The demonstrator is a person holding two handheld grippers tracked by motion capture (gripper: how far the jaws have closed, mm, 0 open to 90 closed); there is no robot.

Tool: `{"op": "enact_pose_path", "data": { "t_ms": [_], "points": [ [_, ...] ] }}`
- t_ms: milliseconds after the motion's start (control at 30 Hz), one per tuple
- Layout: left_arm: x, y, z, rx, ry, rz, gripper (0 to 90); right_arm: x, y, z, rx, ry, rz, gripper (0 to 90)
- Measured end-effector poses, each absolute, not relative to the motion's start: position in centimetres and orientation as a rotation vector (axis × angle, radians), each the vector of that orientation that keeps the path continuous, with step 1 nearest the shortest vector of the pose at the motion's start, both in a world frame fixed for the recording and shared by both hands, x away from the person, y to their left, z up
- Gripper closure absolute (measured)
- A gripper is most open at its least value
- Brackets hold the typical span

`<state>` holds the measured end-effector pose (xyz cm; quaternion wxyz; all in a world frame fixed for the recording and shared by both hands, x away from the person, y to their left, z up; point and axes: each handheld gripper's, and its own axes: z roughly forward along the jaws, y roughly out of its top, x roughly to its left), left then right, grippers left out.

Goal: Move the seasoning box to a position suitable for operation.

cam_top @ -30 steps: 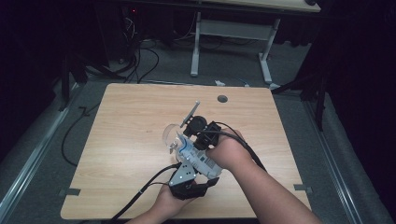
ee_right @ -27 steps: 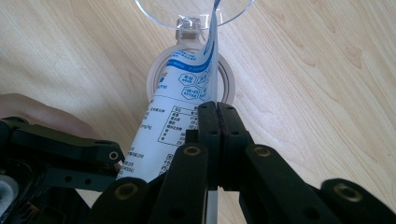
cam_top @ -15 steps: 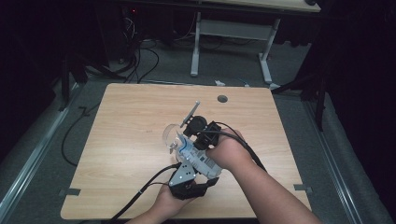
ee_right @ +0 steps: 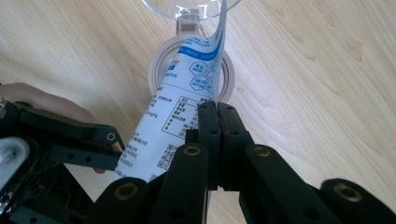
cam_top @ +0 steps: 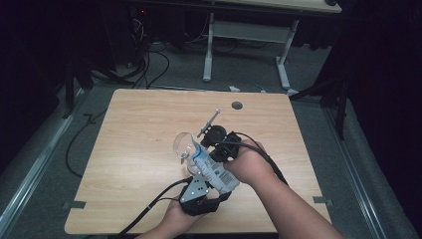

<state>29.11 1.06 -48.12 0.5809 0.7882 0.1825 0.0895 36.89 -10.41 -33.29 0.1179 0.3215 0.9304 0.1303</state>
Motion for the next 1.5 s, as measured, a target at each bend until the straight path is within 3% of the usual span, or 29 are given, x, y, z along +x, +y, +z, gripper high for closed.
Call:
{"op": "enact_pose_path", "data": {
  "t_ms": [1033, 1500],
  "points": [
    [29.3, 1.5, -50.9, 1.919, 0.471, 0.182, 56.8, 35.4, -12.3, -34.4, 1.019, 2.766, 0.42, 89.9],
    [29.5, 1.8, -51.1, 1.915, 0.477, 0.189, 47.3, 35.5, -12.3, -33.6, 1.029, 2.761, 0.434, 90.0]
  ]
}}
